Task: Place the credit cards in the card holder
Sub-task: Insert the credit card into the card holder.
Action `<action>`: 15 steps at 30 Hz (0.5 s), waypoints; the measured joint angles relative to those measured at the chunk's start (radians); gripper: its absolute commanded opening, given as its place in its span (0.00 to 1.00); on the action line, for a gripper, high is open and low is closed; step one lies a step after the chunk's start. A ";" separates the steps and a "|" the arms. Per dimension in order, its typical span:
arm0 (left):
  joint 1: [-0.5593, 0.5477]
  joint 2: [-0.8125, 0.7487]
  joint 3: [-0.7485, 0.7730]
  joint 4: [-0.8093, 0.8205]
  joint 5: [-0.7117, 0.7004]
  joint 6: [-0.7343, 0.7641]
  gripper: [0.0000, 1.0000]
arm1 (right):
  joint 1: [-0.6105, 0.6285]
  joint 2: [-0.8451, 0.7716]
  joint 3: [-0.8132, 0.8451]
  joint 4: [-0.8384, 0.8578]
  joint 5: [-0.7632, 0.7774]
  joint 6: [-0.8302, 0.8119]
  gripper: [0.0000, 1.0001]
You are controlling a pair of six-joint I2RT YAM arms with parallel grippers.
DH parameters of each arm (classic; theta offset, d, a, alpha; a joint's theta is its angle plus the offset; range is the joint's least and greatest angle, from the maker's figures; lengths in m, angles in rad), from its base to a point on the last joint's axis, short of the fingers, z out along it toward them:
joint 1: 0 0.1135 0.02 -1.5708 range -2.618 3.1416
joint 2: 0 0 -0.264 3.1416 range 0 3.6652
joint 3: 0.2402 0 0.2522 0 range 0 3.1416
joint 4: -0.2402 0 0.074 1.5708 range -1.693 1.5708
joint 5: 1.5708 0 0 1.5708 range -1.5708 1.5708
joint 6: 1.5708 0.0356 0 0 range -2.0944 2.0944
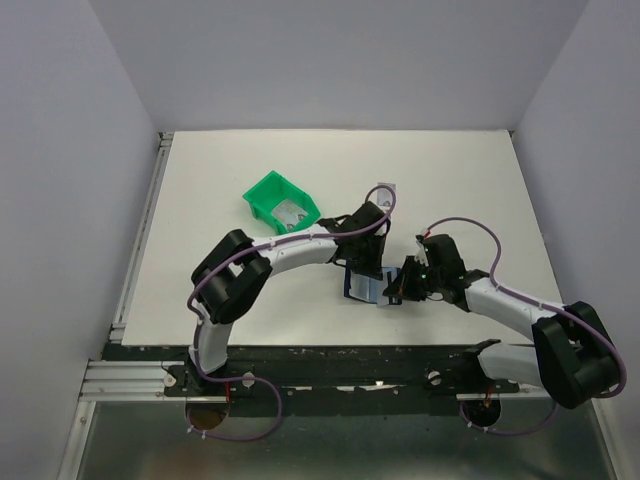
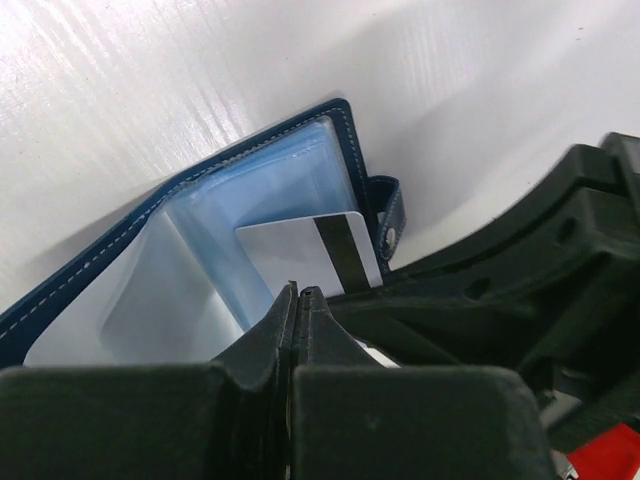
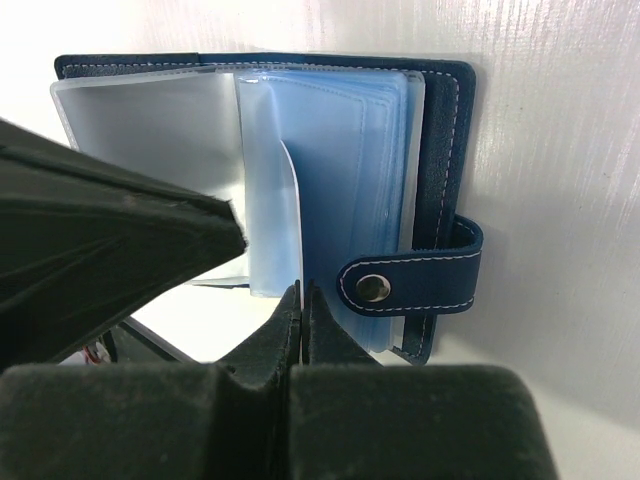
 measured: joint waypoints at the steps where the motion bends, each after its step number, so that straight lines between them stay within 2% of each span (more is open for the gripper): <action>1: -0.002 0.013 0.000 0.003 0.000 -0.002 0.00 | 0.000 0.000 0.000 0.000 0.000 0.000 0.00; 9: -0.002 0.085 -0.008 0.011 0.005 -0.030 0.00 | 0.000 -0.034 -0.019 -0.005 0.005 0.010 0.00; 15: -0.002 0.097 0.004 0.010 0.006 -0.048 0.00 | 0.001 -0.152 -0.034 -0.070 0.041 0.014 0.00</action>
